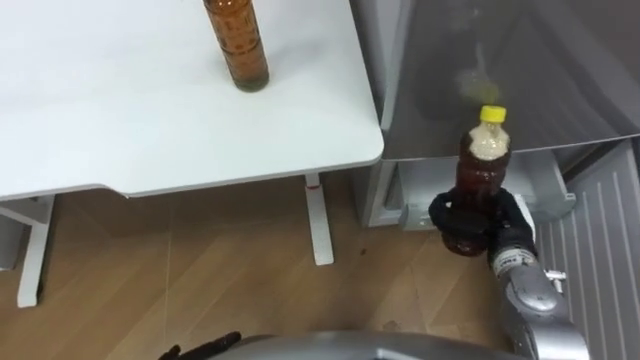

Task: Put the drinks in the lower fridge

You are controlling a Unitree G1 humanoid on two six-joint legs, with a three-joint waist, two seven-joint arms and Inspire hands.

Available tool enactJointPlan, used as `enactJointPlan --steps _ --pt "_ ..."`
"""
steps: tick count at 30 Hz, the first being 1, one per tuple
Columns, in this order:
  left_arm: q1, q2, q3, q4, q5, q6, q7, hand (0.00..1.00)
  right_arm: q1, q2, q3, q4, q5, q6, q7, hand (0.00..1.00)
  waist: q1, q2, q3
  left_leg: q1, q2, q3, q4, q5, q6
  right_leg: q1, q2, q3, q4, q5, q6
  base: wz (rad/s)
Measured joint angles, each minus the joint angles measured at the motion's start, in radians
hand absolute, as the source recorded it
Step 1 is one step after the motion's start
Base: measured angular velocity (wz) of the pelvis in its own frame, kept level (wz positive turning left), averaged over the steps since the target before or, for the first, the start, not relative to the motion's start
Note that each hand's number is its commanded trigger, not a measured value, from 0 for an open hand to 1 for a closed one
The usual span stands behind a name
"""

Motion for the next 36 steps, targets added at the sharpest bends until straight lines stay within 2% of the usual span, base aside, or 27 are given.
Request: enactJointPlan --steps 2,6,13,17,22,25,27,31,34,36 --pt "0.000 -0.002 0.000 0.001 -0.001 -0.003 0.000 0.00 0.000 0.001 0.000 0.000 0.007 -0.005 -0.035 1.00 -0.001 0.000 0.0001 0.002 0.000 0.004 -0.002 0.000 0.000 0.000 -0.001 0.002 -0.001 -0.001 0.001 -0.02" --pt "-0.002 -0.002 0.000 -0.002 -0.001 -0.003 0.000 0.00 -0.001 0.003 0.000 0.016 0.066 -0.041 -0.105 1.00 -0.001 -0.003 0.0015 0.003 -0.001 0.005 -0.004 0.000 0.000 0.001 -0.001 0.002 -0.005 -0.001 0.002 0.00" --pt "-0.006 -0.001 0.003 -0.002 0.044 -0.004 -0.010 0.00 -0.008 0.002 -0.002 0.102 0.209 -0.060 -0.137 1.00 0.003 -0.005 0.0038 0.002 -0.001 0.006 -0.006 0.000 0.000 0.002 -0.001 0.002 -0.011 -0.001 0.002 0.00" --pt "-0.002 0.000 0.006 -0.001 0.043 -0.009 -0.026 0.00 -0.027 0.001 -0.005 0.145 0.413 -0.061 -0.151 1.00 0.004 -0.009 0.0064 0.002 -0.001 0.006 -0.007 0.000 0.000 0.002 -0.001 0.003 -0.010 -0.001 0.002 0.00" --pt "0.004 0.002 0.034 -0.004 0.044 -0.009 -0.029 0.00 -0.088 -0.001 -0.031 0.243 0.659 -0.062 -0.151 1.00 0.004 -0.022 0.0154 0.001 -0.003 -0.008 -0.003 0.000 0.000 0.015 -0.002 -0.009 -0.011 -0.001 0.002 0.07" --pt "0.022 0.003 0.036 -0.011 0.044 -0.005 -0.030 0.00 -0.106 -0.002 -0.061 0.258 0.780 -0.062 -0.153 1.00 0.004 -0.021 0.0155 -0.008 -0.002 -0.014 0.012 -0.002 0.001 0.018 -0.002 -0.018 -0.011 -0.001 0.002 0.12" --pt "0.024 0.004 0.041 -0.013 0.057 -0.002 -0.031 0.00 -0.127 -0.007 -0.091 0.284 0.872 -0.062 -0.153 1.00 0.000 -0.019 0.0155 -0.025 -0.006 -0.038 0.026 -0.003 0.002 0.016 -0.004 -0.038 -0.011 -0.002 0.002 0.26" --pt "0.035 0.009 0.043 -0.012 0.065 0.005 -0.048 0.00 -0.180 -0.019 -0.125 0.364 0.968 -0.062 -0.150 1.00 0.002 -0.019 0.0149 -0.051 -0.009 -0.060 0.048 -0.003 0.002 -0.001 -0.009 -0.064 0.009 -0.011 0.000 0.21" --pt "0.041 0.021 0.045 -0.006 0.093 0.014 -0.069 0.00 -0.211 -0.032 -0.142 0.413 1.032 -0.062 -0.148 1.00 0.009 -0.025 0.0159 -0.070 -0.010 -0.067 0.070 -0.003 0.002 -0.022 -0.014 -0.074 0.040 -0.027 -0.001 0.13" --pt "0.039 0.037 0.044 0.001 0.109 0.029 -0.076 0.00 -0.257 -0.043 -0.145 0.475 1.111 -0.062 -0.127 1.00 0.016 -0.030 0.0132 -0.109 -0.009 -0.077 0.099 -0.003 0.002 -0.056 -0.016 -0.080 0.072 -0.036 -0.006 0.13"
